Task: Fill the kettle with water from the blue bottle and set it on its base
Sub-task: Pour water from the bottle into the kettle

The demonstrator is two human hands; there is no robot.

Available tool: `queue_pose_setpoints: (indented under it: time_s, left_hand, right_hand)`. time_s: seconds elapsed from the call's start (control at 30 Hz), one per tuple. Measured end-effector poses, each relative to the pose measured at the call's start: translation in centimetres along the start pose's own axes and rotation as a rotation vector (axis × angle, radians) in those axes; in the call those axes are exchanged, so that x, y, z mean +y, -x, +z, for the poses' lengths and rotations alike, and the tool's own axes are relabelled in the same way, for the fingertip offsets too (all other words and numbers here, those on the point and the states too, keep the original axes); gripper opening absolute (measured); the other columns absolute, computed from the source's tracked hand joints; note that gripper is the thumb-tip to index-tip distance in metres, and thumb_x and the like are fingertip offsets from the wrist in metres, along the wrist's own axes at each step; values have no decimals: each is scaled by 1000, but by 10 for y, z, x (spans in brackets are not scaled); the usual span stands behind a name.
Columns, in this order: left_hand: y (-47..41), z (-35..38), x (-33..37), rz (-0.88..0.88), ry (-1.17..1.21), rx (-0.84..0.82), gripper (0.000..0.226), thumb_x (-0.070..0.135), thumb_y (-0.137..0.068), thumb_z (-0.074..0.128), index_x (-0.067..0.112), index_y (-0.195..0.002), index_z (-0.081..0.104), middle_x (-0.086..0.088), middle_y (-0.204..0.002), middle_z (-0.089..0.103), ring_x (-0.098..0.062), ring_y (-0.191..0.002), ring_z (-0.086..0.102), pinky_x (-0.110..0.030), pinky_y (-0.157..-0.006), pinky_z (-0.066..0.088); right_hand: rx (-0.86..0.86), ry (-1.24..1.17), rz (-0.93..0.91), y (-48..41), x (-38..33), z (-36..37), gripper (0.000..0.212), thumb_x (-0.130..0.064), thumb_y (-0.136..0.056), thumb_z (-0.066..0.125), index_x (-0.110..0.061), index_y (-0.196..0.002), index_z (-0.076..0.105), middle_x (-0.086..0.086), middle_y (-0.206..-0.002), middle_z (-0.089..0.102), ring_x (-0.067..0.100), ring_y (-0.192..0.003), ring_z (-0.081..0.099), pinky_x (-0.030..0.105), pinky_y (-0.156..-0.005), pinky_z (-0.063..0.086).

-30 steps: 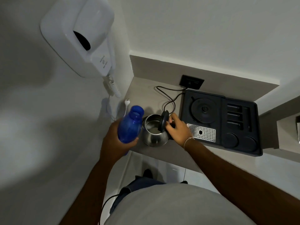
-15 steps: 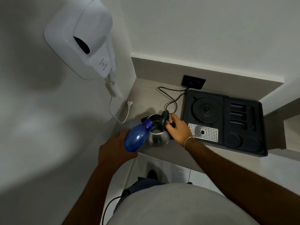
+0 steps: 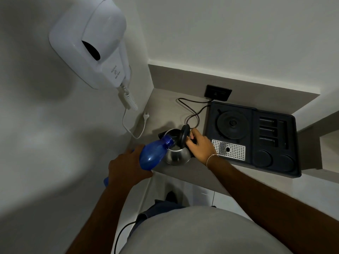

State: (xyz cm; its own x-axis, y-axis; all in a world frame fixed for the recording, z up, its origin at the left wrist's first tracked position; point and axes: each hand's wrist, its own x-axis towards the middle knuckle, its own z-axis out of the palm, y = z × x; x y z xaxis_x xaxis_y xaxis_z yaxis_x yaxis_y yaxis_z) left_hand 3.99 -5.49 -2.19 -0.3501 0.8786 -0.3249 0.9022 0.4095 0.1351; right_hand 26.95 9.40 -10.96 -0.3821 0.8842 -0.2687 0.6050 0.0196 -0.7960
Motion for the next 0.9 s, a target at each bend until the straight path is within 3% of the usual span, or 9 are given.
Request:
queue_pose_setpoints:
  time_s: [0.27, 0.47, 0.9]
  left_hand:
    - [0, -2, 1, -1, -31, -6, 92, 63, -65, 80, 42, -146, 43, 6, -111, 66, -22, -93, 70, -41, -81, 62]
    - [-1, -2, 2, -4, -29, -10, 87, 58, -65, 81, 42, -143, 46, 7, -106, 63, -22, -91, 68, -40, -80, 60]
    - [-8, 1, -3, -10, -17, -43, 89, 61, -68, 80, 43, -145, 39, 5, -109, 62, -22, -95, 65, -43, -82, 60]
  right_hand:
    - [6, 7, 3, 1, -1, 0, 34, -56, -101, 51, -26, -86, 42, 5, -74, 66, 25, -70, 65, 40, -69, 53]
    - [-4, 11, -1, 2, -3, -2, 32, -45, -106, 54, -27, -85, 40, 0, -71, 61, 16, -64, 57, 30, -59, 40]
    - [3, 35, 3, 2, -5, -2, 33, -44, -106, 55, -27, -84, 39, 0, -69, 59, 14, -61, 54, 29, -57, 39]
